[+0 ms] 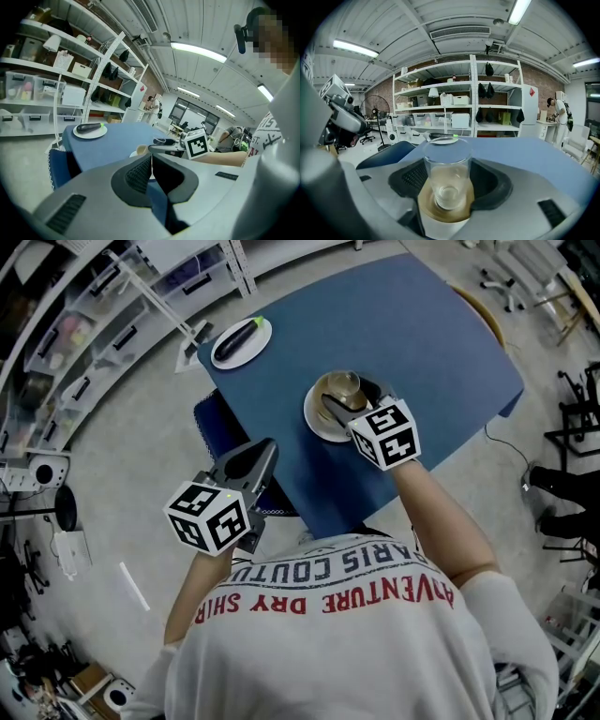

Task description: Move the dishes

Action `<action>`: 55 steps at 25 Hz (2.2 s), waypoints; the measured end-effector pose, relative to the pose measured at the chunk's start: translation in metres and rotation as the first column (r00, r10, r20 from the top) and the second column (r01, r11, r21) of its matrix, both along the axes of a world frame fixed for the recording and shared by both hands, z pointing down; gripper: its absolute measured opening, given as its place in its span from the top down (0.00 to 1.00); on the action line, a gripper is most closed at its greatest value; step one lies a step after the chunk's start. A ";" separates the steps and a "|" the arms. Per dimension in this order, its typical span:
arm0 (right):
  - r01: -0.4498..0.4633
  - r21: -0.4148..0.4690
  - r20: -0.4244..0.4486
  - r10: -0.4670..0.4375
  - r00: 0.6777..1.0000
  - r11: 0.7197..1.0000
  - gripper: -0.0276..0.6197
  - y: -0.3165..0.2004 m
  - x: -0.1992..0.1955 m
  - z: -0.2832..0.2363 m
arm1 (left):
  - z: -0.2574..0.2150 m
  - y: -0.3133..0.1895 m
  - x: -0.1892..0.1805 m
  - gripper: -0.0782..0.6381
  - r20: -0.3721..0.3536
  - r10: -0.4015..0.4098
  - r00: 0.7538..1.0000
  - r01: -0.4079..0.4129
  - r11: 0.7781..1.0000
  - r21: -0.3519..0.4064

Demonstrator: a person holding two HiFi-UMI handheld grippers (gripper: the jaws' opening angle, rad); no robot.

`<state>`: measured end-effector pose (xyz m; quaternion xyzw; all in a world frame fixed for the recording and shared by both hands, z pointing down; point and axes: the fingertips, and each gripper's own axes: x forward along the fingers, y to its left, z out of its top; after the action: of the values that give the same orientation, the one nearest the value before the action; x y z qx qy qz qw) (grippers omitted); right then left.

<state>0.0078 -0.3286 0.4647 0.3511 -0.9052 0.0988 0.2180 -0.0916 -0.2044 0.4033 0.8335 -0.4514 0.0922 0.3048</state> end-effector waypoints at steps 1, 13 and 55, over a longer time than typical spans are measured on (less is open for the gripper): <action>0.000 -0.001 0.000 0.000 1.000 1.000 0.52 0.000 0.000 0.000 | 0.000 0.000 0.001 0.85 -0.001 -0.001 1.000 0.001 1.000 0.000; 0.010 0.019 -0.013 -0.009 1.000 1.000 0.52 0.002 0.001 -0.006 | 0.004 -0.001 0.004 0.85 -0.004 0.004 1.000 -0.004 1.000 0.004; -0.262 0.013 -0.020 0.262 0.965 0.965 0.52 -0.015 0.152 -0.004 | 0.016 -0.029 0.074 0.85 -0.003 0.141 0.990 -0.141 0.990 -0.020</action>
<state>0.1594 -0.3436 0.4602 0.4699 -0.8489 0.1184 0.2112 -0.0172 -0.2334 0.4197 0.8604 -0.3901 0.1177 0.3062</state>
